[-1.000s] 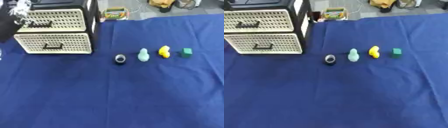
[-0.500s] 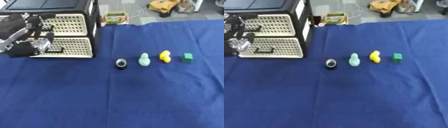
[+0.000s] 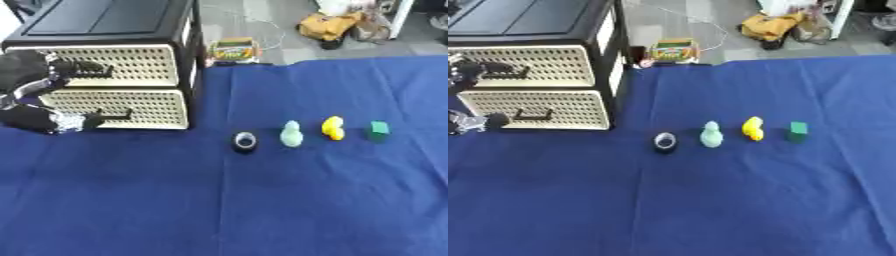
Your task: Pick up objects from table and place into drawer.
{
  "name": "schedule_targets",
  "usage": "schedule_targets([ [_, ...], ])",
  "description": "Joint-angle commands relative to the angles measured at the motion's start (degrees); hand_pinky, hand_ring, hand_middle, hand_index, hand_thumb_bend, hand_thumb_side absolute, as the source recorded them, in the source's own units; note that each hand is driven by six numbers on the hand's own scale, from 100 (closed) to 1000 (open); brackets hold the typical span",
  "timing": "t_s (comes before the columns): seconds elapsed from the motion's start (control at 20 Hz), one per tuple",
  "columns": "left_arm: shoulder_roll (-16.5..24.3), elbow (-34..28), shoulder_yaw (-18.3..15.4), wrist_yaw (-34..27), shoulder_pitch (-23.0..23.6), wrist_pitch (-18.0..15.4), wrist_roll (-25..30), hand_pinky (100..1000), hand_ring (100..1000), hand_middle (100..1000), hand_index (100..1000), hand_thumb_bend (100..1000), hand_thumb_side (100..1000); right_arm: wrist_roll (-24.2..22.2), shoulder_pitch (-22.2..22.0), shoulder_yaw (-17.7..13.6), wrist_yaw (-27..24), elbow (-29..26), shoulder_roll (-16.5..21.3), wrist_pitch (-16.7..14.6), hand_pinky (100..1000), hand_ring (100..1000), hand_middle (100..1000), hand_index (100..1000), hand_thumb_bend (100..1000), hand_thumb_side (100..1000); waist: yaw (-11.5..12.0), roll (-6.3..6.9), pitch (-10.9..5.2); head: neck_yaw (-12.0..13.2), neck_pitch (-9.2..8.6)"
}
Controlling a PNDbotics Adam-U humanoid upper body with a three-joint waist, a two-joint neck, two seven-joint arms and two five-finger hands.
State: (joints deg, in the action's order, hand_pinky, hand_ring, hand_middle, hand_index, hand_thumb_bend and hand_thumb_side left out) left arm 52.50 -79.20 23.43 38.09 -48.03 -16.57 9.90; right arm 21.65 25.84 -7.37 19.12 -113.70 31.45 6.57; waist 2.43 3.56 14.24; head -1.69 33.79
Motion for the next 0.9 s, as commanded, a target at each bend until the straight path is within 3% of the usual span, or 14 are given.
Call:
schedule_targets([
  [0.05,0.46,3.75,-3.87,1.35,-2.54,-2.16,2.59,100,100,100,900,714,1000,-0.23,0.44,-0.27,0.13,-0.89,1.31,-0.12,603,543,552,767,339,947,0.13,-0.17,-1.05,-0.19,-0.58],
  [0.1,0.06,5.07,-4.85,1.26,-3.32,-2.17,3.4,100,100,100,886,510,1000,-0.23,0.38,-0.28,0.16,-0.89,1.32,-0.1,603,543,551,767,338,945,0.17,-0.19,-1.05,-0.19,-0.48],
  [0.15,-0.37,6.24,-5.71,0.83,-4.08,-1.81,4.19,100,100,100,881,251,1000,-0.21,0.32,-0.3,0.18,-0.89,1.34,-0.08,603,542,551,767,337,943,0.2,-0.2,-1.05,-0.21,-0.39],
  [0.2,-0.64,7.44,-6.72,0.38,-4.89,-1.24,5.0,100,100,100,877,100,1000,-0.19,0.24,-0.32,0.21,-0.89,1.36,-0.04,603,542,551,767,338,943,0.26,-0.22,-1.05,-0.29,-0.25],
  [0.45,-1.44,9.45,-9.11,-1.33,-7.08,2.73,9.17,100,100,100,860,100,1000,-0.16,0.07,-0.34,0.3,-0.89,1.39,0.01,604,541,550,766,340,944,0.34,-0.18,-0.94,-0.51,0.25],
  [0.7,-2.69,9.44,-8.4,-3.76,-9.13,6.8,13.43,100,100,100,859,100,1000,-0.24,0.05,-0.26,0.34,-0.89,1.4,0.03,605,541,549,766,343,945,0.27,-0.13,-0.9,-0.43,0.62],
  [0.85,-3.84,10.56,-7.81,-5.29,-10.62,7.47,15.99,100,100,100,869,100,1000,-0.25,0.03,-0.24,0.37,-0.89,1.4,0.06,605,541,549,766,344,945,0.16,-0.12,-0.88,-0.28,0.72],
  [0.9,-4.26,11.04,-7.62,-5.77,-11.08,7.23,16.81,100,100,100,875,180,1000,-0.25,0.02,-0.23,0.37,-0.89,1.39,0.07,605,541,548,766,345,945,0.12,-0.1,-0.87,-0.23,0.74],
])
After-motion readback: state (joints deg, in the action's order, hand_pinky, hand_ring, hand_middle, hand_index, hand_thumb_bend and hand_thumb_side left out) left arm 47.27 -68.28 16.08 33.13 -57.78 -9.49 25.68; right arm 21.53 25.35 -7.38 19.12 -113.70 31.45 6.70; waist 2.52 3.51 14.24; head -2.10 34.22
